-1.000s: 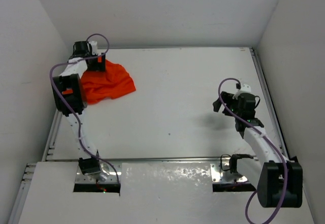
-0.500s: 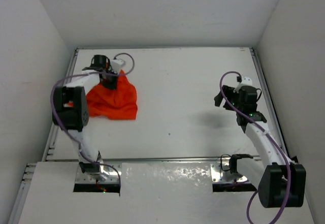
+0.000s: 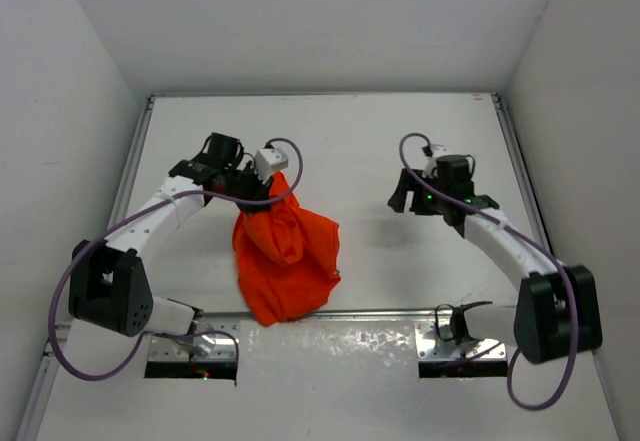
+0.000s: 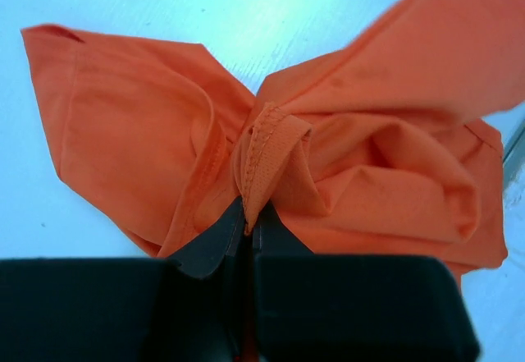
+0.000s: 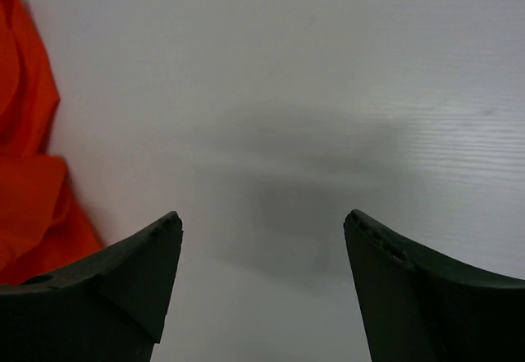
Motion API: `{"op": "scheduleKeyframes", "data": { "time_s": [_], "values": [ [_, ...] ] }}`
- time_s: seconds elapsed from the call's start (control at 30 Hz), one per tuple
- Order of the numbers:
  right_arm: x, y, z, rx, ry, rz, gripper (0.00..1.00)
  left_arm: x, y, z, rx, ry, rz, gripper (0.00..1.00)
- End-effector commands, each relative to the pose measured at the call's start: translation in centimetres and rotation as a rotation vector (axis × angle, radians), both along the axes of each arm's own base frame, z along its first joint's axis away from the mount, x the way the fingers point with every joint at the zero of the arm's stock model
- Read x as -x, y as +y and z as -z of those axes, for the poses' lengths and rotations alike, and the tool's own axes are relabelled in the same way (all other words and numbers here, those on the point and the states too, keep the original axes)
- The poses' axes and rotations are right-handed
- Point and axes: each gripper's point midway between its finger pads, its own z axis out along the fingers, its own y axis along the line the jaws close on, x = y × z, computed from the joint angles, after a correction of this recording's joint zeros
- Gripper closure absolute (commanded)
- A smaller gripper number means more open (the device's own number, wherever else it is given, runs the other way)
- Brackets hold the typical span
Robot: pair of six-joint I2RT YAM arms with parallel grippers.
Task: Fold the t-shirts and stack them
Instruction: Move the tshirt to the center of the board, then flatten out the tshirt
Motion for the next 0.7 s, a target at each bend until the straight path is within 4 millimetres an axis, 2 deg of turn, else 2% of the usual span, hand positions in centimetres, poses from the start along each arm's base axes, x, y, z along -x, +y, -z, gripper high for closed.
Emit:
{"op": "scheduleKeyframes", "data": {
  "time_s": [0.0, 0.1, 0.13, 0.17, 0.23, 0.27, 0.3, 0.33, 0.37, 0.4, 0.43, 0.47, 0.53, 0.6, 0.63, 0.67],
  "values": [
    [-0.5, 4.8, 0.5, -0.025, 0.089, -0.159, 0.25, -3.3, -0.2, -1.6, 0.053, -0.062, -0.149, 1.0],
    [1.2, 7.5, 2.0, -0.143, 0.175, -0.252, 0.29, -4.7, -0.5, -2.0, 0.073, -0.059, -0.184, 1.0],
    [0.9, 8.8, 1.5, -0.172, 0.125, -0.296, 0.28, -4.9, -0.6, -2.0, 0.074, -0.06, -0.185, 1.0],
    [2.0, 10.1, 1.4, -0.211, 0.125, -0.364, 0.28, -5.1, -0.6, -1.5, 0.07, -0.05, -0.187, 0.99],
    [2.4, 13.0, -0.6, -0.245, 0.017, -0.493, 0.26, -4.9, -0.7, -0.6, 0.062, -0.027, -0.175, 0.98],
    [2.9, 13.8, -0.8, -0.258, -0.01, -0.526, 0.22, -4.8, -0.7, -0.3, 0.059, -0.021, -0.164, 0.98],
    [1.9, 14.9, -2.5, -0.281, -0.122, -0.551, 0.2, -4.7, -0.7, -0.1, 0.056, -0.015, -0.163, 0.98],
    [2.1, 15.8, -3.3, -0.322, -0.152, -0.561, 0.18, -4.6, -0.7, 0.0, 0.057, -0.015, -0.161, 0.98],
    [2.3, 16.1, -3.2, -0.354, -0.162, -0.566, 0.17, -4.5, -0.7, 0.1, 0.056, -0.018, -0.156, 0.98],
    [1.6, 16.5, -4.0, -0.38, -0.2, -0.567, 0.17, -4.5, -0.6, 0.1, 0.054, -0.026, -0.152, 0.98],
    [1.4, 16.7, -2.6, -0.384, -0.154, -0.553, 0.16, -4.5, -0.6, 0.1, 0.054, -0.032, -0.15, 0.98],
    [0.6, 17.3, -2.7, -0.385, -0.153, -0.558, 0.16, -4.4, -0.7, 0.0, 0.058, -0.032, -0.142, 0.98],
    [-0.3, 17.1, -0.3, -0.328, -0.068, -0.518, 0.15, -4.4, -0.8, 0.2, 0.056, -0.032, -0.13, 0.98],
    [-2.4, 16.8, 1.8, -0.266, -0.005, -0.455, 0.16, -4.4, -0.9, 0.2, 0.063, -0.032, -0.12, 0.97],
    [-4.2, 15.4, 2.8, -0.171, -0.026, -0.371, 0.15, -4.4, -1.0, 0.2, 0.064, -0.032, -0.119, 0.97],
    [-5.5, 15.2, 3.2, -0.136, -0.035, -0.354, 0.14, -4.4, -1.0, 0.1, 0.069, -0.034, -0.117, 0.97]
  ]
}}
